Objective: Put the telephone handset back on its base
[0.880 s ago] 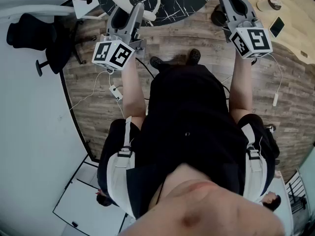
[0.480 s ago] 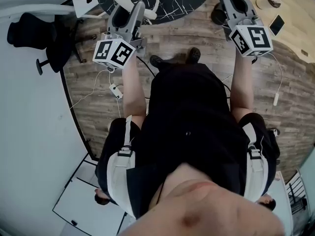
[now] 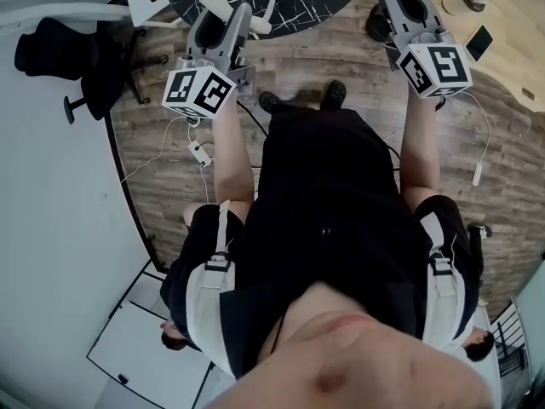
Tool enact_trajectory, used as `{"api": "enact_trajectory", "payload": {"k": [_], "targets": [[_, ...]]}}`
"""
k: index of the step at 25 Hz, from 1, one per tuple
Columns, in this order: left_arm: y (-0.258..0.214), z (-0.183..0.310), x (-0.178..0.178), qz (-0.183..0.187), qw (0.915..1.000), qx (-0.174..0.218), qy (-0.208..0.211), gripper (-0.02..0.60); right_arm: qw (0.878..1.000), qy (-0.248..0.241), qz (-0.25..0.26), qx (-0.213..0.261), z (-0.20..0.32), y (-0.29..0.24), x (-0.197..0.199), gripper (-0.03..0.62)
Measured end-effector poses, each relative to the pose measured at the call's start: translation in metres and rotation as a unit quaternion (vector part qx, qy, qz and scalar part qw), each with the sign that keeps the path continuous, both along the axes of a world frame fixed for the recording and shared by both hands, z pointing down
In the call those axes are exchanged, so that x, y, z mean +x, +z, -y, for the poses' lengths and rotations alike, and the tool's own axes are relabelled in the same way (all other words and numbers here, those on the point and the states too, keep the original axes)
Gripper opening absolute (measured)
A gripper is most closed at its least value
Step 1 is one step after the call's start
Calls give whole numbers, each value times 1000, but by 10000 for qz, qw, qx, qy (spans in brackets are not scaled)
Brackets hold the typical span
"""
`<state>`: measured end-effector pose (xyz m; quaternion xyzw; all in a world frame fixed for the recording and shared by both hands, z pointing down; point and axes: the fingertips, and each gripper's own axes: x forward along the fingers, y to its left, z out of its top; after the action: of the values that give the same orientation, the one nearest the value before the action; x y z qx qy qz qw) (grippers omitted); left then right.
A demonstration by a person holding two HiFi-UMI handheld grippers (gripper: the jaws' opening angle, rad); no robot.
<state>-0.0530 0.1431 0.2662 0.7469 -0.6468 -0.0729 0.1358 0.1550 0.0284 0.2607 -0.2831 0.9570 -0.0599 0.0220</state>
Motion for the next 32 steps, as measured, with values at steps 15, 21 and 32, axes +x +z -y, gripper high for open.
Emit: {"api": "enact_trajectory", "payload": {"k": [15,21,32], "targets": [[19,10,-12,-23,9996,-277,56,224,9998,30,-26,-218,4,12,-13,29],[24,43,-27,-1,9992,-288,279,224,9996,178,-103,-179,26,8,-28,29],[30,116,-68,-30,9976,-327,606,224,9986,437,-243,-166,85,2,-74,29]]}}
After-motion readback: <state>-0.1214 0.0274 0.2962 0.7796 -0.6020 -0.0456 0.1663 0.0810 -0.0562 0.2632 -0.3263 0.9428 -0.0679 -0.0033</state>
